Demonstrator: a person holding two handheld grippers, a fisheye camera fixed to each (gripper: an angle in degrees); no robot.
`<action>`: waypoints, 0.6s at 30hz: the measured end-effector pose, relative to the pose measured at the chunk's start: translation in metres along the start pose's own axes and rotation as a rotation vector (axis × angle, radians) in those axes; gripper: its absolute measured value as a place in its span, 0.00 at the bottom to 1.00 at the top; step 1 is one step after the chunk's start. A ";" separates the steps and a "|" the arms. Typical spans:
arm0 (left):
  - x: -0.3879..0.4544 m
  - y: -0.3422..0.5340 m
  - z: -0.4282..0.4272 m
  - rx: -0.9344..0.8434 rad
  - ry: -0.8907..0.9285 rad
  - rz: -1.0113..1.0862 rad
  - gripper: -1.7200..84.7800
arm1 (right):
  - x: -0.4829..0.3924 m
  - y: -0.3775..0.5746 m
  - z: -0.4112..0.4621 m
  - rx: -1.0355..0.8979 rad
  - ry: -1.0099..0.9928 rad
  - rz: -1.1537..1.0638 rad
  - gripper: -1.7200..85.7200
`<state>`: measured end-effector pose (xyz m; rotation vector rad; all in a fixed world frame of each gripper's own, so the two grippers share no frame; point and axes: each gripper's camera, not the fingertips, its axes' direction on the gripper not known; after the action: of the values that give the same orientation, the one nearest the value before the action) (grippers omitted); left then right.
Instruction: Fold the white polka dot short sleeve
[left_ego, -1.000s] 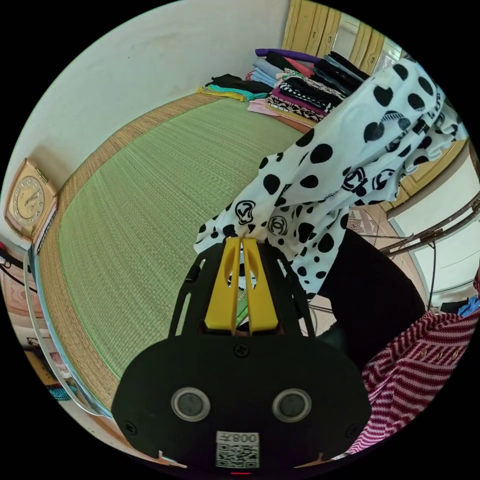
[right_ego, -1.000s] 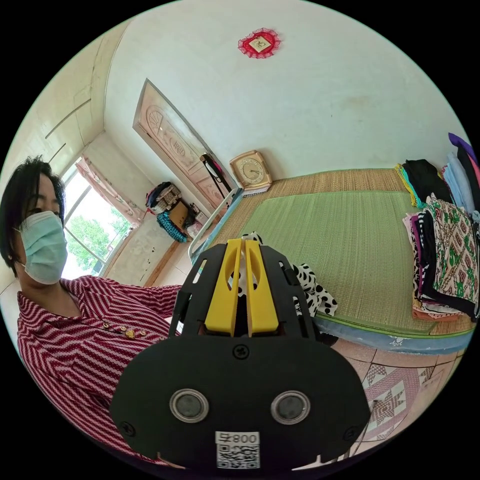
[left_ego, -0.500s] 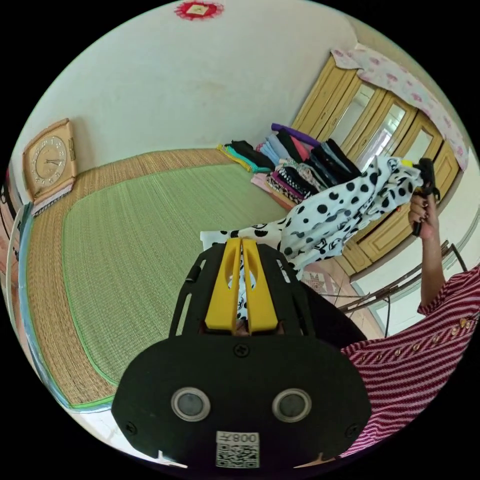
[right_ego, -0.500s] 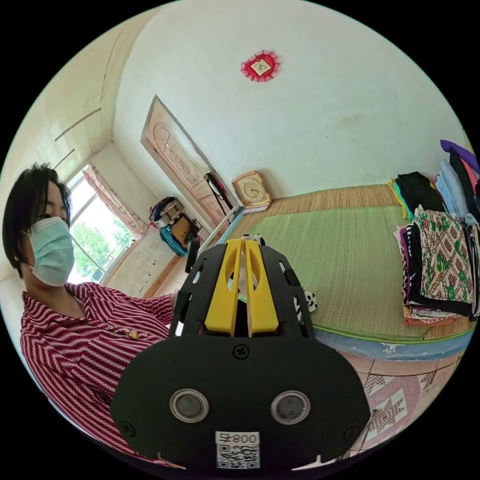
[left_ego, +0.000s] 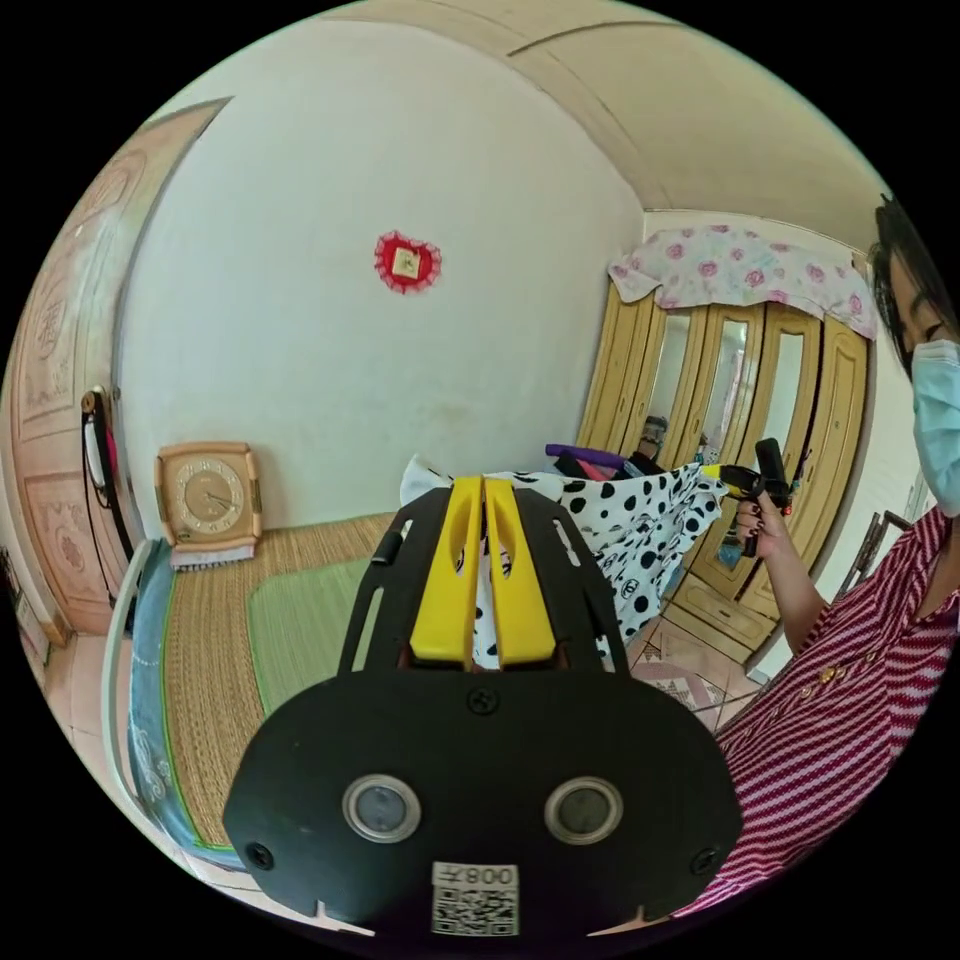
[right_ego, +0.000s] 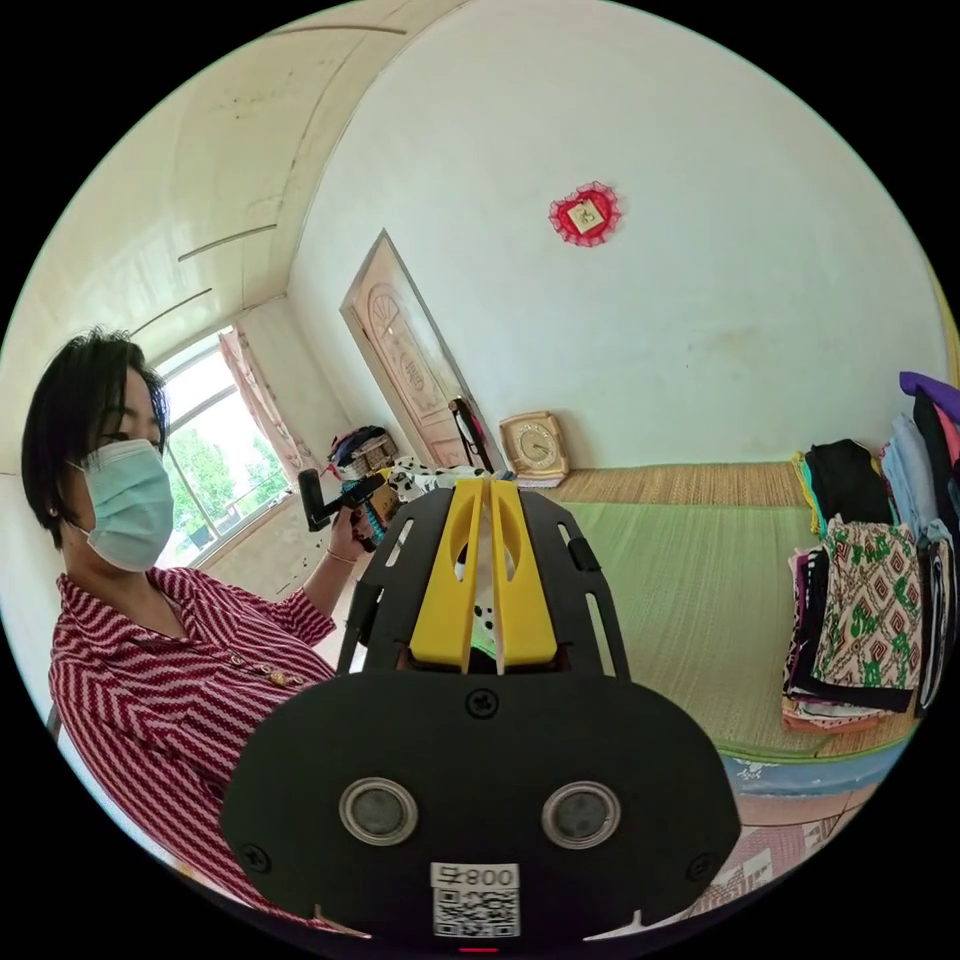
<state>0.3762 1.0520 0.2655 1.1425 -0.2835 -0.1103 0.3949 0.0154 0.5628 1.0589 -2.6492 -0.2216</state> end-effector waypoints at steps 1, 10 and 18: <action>0.006 0.005 -0.016 0.026 -0.004 0.017 0.02 | -0.001 -0.001 -0.002 0.006 -0.004 -0.008 0.03; 0.049 0.058 -0.119 0.198 -0.040 0.152 0.02 | -0.024 -0.025 -0.043 0.097 -0.040 -0.157 0.03; 0.069 0.120 -0.183 0.295 -0.074 0.205 0.02 | -0.035 -0.032 -0.066 0.143 -0.057 -0.246 0.03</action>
<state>0.4866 1.2466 0.3155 1.3962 -0.4927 0.0728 0.4607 0.0142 0.6109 1.4463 -2.6127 -0.1137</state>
